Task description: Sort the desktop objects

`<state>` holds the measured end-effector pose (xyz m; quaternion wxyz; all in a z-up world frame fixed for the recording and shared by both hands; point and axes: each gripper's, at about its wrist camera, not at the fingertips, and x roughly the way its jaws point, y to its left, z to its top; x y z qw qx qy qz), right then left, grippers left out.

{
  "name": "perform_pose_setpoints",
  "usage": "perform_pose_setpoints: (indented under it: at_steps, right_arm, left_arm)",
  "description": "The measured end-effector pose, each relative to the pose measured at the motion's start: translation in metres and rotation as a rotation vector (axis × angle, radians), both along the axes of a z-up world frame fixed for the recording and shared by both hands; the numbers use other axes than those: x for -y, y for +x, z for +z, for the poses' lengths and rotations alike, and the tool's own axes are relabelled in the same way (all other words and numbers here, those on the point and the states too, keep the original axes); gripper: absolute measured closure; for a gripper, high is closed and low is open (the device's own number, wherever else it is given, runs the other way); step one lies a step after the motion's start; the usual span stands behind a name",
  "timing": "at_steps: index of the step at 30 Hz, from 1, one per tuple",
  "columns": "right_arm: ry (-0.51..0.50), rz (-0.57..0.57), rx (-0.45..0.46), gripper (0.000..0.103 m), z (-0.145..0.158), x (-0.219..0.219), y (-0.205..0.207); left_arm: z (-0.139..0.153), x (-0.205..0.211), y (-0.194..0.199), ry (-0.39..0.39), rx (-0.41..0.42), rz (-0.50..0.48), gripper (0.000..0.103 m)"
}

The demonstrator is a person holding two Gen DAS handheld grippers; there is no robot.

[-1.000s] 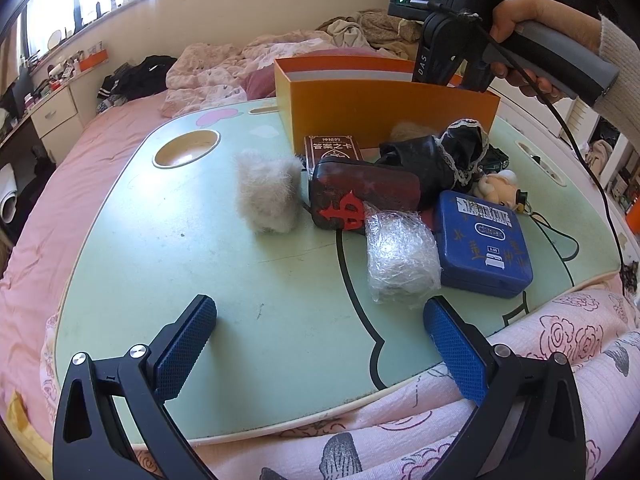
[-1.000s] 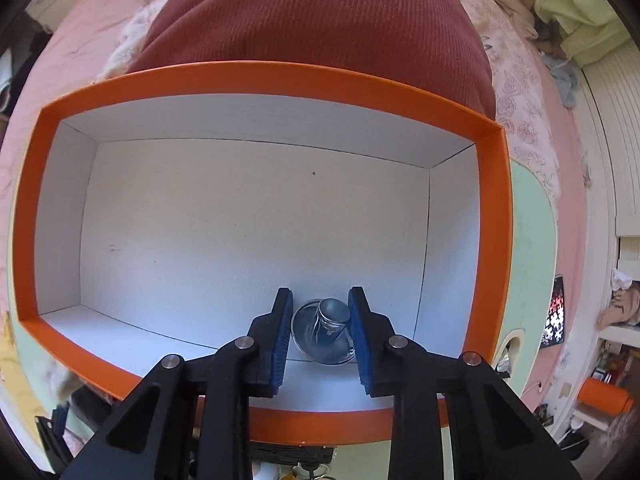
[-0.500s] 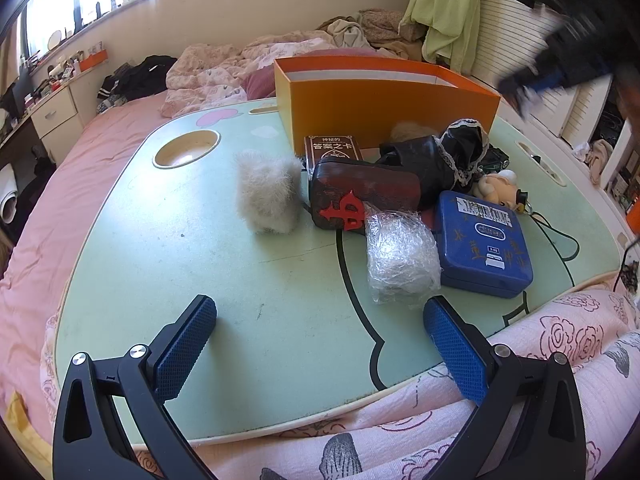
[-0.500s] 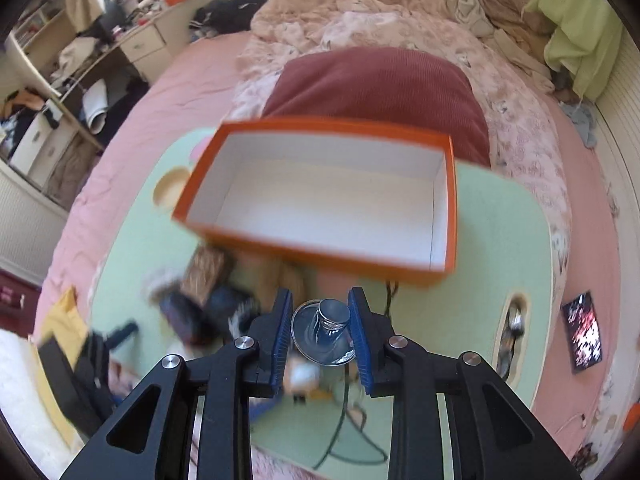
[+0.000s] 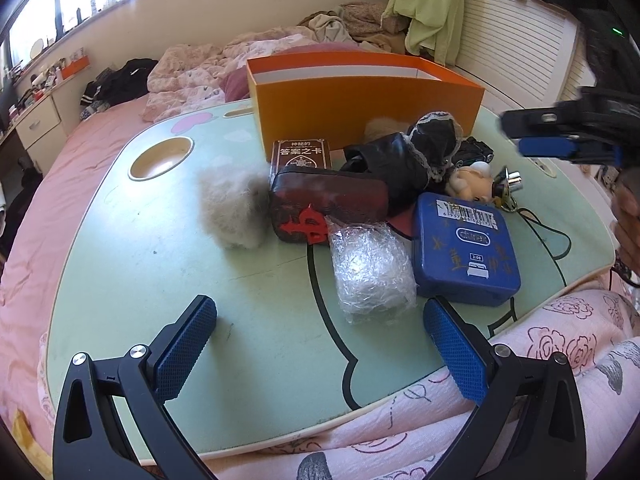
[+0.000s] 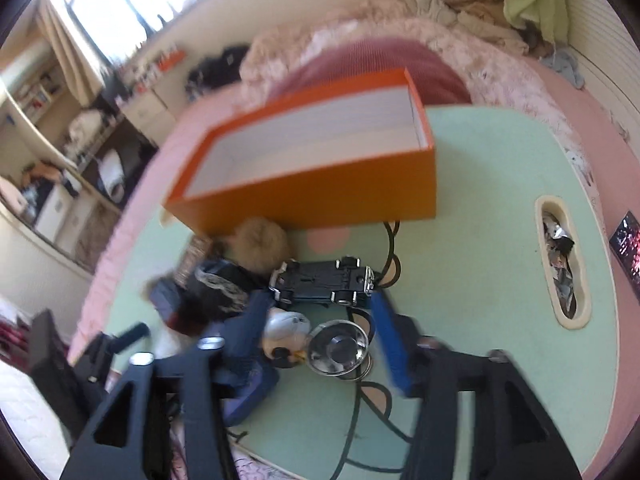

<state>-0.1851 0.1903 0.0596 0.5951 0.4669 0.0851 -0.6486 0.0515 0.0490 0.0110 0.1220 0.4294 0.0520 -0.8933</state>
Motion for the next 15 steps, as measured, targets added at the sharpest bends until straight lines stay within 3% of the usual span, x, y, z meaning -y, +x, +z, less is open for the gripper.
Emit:
perform_pose_setpoints:
  at_steps: [5, 10, 15]
  right_arm:
    - [0.01, -0.03, -0.11, 0.029, -0.011, -0.05, 0.025]
    - [0.096, 0.02, -0.384, 0.025, -0.045, -0.038, 0.065]
    - [0.1, 0.017, -0.37, 0.023, -0.046, -0.037, 0.061]
  left_arm:
    - [0.0, 0.003, 0.003, 0.002, -0.006, 0.026, 0.0]
    - [0.001, 0.001, 0.001, -0.006, 0.0, 0.033, 0.0]
    - [0.001, 0.004, 0.003, 0.0, -0.005, 0.037, 0.0]
